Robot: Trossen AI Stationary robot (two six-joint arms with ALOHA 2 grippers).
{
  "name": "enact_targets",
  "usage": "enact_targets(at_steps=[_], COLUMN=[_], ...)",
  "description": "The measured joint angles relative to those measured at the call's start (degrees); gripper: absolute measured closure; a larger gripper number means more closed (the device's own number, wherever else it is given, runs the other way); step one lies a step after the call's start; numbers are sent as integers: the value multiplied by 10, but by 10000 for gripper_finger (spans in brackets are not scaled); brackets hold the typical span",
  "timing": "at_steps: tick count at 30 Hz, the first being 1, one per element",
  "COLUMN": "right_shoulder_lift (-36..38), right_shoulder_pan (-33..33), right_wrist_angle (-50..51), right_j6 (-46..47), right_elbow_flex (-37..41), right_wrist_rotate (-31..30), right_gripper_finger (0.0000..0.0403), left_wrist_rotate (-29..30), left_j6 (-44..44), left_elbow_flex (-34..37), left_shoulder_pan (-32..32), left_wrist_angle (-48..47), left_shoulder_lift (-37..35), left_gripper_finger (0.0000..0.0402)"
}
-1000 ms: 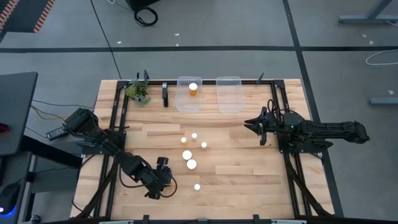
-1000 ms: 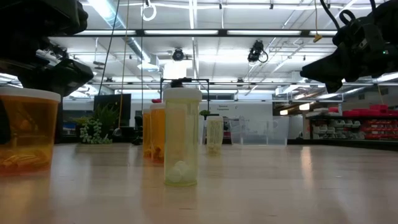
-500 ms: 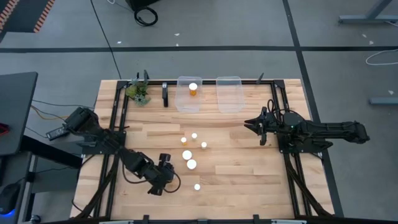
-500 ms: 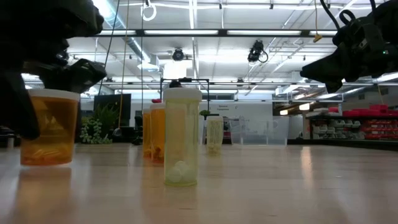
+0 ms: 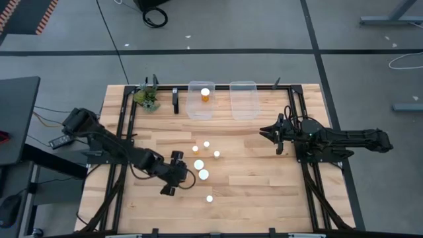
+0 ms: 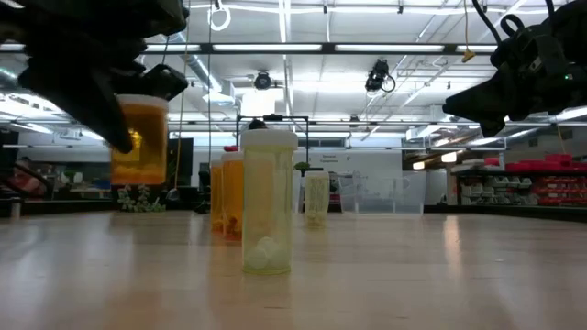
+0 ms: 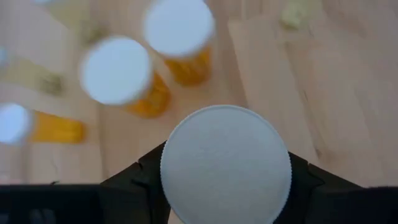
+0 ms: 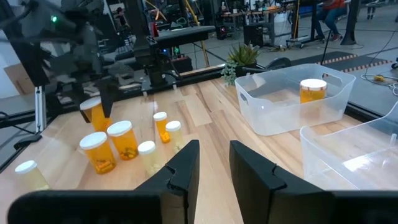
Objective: Pick and place medicine bottles into bin by pill shape (circle, oval)
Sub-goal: Put the large orange pill bottle into the left transparent bin
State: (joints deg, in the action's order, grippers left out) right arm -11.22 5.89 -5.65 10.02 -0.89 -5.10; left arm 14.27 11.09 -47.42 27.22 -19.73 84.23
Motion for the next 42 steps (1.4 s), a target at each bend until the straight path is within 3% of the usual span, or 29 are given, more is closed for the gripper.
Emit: enact_targets(at_steps=[8,23,35,42], right_shoulder_lift=[0,0,0,0], right_shoulder_pan=[0,0,0,0], right_wrist_angle=[0,0,0,0], right_j6=[0,0,0,0], right_elbow_flex=[0,0,0,0], right_wrist_rotate=[0,0,0,0], right_gripper_finger=[308,308,308,308], left_wrist_rotate=[0,1,0,0], left_j6=[-57,-150,-216,-253], left_elbow_flex=[0,0,-1,-43], left_shoulder_pan=[-61,-210,-311,-357], left_wrist_angle=[-20,-10,45,67], left_shoulder_lift=[-37,-38,-38,-37], left_gripper_finger=[192,193,191,199])
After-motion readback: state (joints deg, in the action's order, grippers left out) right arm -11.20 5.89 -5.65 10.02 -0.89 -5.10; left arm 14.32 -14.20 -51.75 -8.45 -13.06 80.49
